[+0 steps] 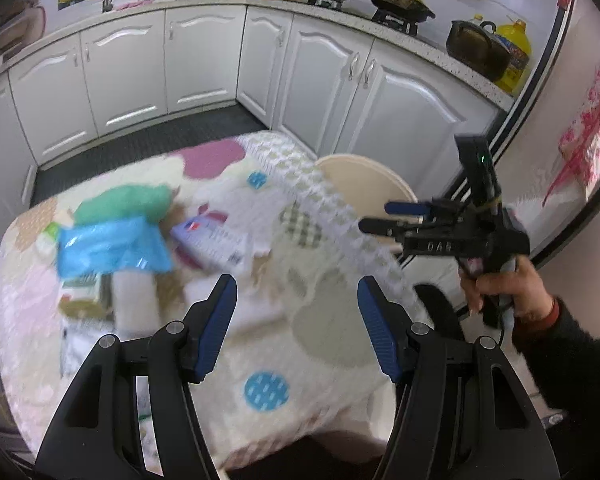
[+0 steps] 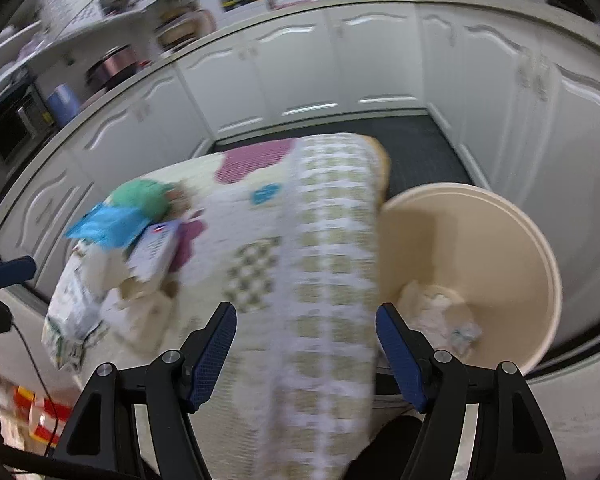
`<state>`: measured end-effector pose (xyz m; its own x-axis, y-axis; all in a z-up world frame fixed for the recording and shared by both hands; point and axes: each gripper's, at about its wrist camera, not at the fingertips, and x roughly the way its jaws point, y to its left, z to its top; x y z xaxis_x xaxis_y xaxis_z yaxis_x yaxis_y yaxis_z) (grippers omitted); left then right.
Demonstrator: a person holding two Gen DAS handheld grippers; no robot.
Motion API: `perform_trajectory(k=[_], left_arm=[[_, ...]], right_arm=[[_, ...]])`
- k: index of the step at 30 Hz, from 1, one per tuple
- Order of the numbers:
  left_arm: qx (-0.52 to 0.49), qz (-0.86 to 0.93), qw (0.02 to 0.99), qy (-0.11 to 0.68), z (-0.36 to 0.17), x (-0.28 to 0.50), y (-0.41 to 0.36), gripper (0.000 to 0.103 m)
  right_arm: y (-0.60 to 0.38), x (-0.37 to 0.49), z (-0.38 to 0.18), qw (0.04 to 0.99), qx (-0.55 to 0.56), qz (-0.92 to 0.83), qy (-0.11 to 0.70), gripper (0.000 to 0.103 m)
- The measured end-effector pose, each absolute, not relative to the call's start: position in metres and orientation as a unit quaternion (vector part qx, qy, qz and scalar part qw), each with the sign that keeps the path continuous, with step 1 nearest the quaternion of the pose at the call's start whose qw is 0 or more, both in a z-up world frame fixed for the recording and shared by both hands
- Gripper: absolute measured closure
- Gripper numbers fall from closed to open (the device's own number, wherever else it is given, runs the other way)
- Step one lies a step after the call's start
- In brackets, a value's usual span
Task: Collect trash
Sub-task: 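Grasp the crumpled brown paper with the left tool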
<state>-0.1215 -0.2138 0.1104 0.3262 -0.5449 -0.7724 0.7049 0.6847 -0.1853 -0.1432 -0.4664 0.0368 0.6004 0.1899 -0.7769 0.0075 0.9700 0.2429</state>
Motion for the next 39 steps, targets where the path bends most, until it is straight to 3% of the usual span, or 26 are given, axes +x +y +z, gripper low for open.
perform_trajectory(k=[8,18,27,28,29,30,39], left_arm=[[0.083,-0.385,0.780,0.486,0.070,-0.160,-0.153,0.040],[0.141,-0.344,0.736,0.566,0.003,-0.234,-0.116,0.040],[0.109,-0.318,0.741,0.581,-0.033,-0.245,-0.105,0.041],[0.106,-0.309,0.745,0.581,-0.036,-0.243,-0.105,0.044],[0.103,-0.302,0.746,0.584,-0.039,-0.241,-0.104,0.060],[0.099,-0.296,0.742,0.593,-0.043,-0.239,-0.103,0.067],[0.065,-0.312,0.760,0.566,-0.017,-0.231,-0.104,0.073]], right_arm=[[-0.434,-0.134,0.032,0.883,0.099,0.088,0.451,0.033],[-0.399,-0.131,0.035,0.877,0.082,0.127,0.457,0.033],[-0.374,-0.127,0.031,0.871,0.065,0.143,0.465,0.030],[-0.373,-0.126,0.031,0.871,0.064,0.143,0.466,0.030],[-0.372,-0.126,0.031,0.871,0.063,0.142,0.466,0.030],[-0.372,-0.125,0.032,0.871,0.063,0.142,0.465,0.030],[-0.362,-0.105,0.035,0.874,0.077,0.143,0.457,0.028]])
